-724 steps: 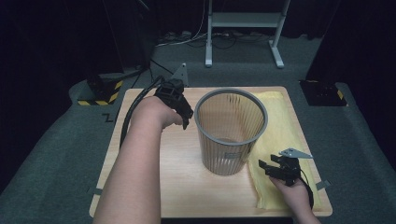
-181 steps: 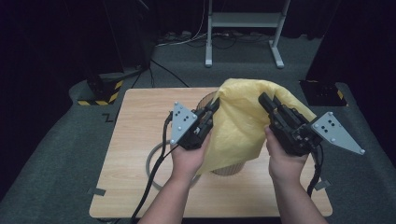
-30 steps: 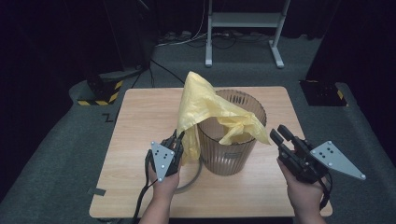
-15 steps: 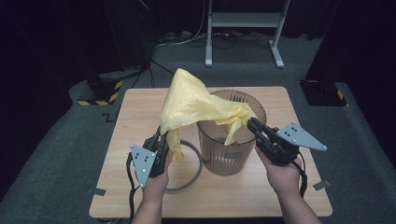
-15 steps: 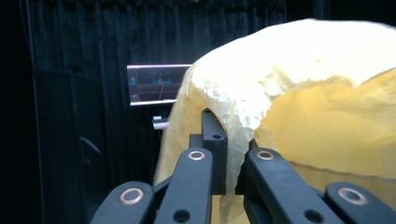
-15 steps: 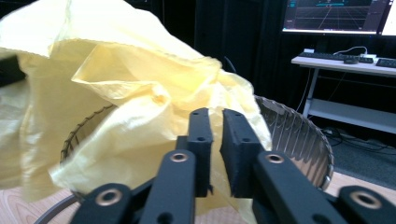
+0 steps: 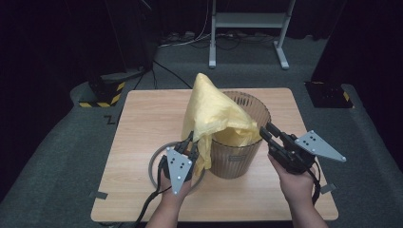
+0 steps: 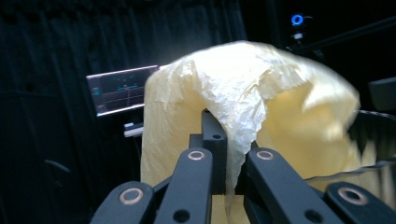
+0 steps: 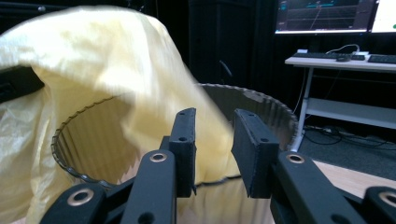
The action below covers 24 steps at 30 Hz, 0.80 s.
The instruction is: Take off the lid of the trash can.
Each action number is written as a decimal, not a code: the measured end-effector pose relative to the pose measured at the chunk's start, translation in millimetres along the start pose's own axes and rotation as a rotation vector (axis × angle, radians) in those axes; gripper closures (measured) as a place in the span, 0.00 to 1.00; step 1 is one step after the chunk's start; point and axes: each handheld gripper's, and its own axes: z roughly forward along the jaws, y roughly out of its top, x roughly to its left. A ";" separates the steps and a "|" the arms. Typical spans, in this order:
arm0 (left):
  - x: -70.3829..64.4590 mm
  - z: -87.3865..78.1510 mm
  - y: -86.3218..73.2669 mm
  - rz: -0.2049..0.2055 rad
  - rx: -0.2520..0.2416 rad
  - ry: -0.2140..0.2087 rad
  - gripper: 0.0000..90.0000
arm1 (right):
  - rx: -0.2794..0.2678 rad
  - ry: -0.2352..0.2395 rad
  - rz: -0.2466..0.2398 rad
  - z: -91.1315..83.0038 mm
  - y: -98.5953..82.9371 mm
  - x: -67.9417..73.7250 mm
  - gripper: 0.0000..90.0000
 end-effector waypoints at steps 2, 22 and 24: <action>-5.1 1.3 1.9 0.013 0.001 -0.014 1.00 | -0.007 0.004 -0.003 -2.4 -0.5 -0.2 0.75; -17.9 14.6 37.6 0.032 -0.052 -0.059 0.99 | -0.031 0.123 -0.078 10.3 14.7 48.9 0.56; -18.8 14.4 37.4 0.030 -0.049 -0.069 0.99 | -0.027 0.125 -0.096 13.5 17.3 54.3 0.57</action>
